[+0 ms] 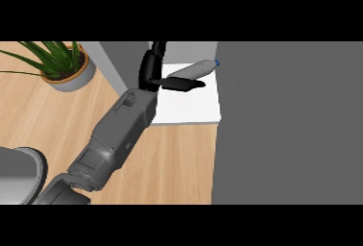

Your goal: Pick up the bottled water, place it into the cabinet and close the cabinet

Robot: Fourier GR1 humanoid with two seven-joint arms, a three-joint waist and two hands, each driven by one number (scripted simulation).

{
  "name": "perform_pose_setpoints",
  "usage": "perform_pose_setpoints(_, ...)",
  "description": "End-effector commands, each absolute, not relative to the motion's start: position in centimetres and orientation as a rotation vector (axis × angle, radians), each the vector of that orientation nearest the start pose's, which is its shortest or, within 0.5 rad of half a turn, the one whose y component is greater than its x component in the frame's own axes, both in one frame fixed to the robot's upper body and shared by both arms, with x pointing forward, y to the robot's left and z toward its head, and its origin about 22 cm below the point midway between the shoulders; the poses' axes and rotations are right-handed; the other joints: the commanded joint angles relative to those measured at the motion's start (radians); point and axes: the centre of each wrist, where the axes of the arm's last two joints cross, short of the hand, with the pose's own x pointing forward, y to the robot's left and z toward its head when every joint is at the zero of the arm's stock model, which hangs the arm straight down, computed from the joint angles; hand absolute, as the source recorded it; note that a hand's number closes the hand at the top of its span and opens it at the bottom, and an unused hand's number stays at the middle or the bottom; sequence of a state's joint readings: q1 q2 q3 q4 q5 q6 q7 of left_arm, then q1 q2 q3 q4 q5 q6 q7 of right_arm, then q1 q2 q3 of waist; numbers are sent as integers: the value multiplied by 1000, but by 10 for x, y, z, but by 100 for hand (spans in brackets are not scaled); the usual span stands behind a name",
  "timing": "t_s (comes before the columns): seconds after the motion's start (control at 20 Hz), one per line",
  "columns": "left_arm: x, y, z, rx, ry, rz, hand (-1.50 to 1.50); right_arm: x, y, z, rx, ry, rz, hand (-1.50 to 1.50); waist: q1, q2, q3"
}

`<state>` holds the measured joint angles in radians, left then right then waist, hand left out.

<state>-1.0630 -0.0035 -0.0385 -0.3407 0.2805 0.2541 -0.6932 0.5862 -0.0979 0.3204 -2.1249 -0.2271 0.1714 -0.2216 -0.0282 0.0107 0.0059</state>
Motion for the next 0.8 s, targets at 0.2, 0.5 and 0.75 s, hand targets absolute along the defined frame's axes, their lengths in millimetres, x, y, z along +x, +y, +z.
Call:
perform_pose_setpoints(0.2,399,120,-2,-156,-1921,40,-150,96,-223,41,380,-1773,-28,-150,66,-30,-6)
perform_pose_setpoints(0.5,380,107,11,-270,-1900,82,-150,97,-212,52,383,-1775,-71,-150,75,-36,-6)
perform_pose_setpoints(0.75,350,115,8,-330,-1907,80,-150,94,-204,41,371,-1760,-86,-150,100,-40,-5)
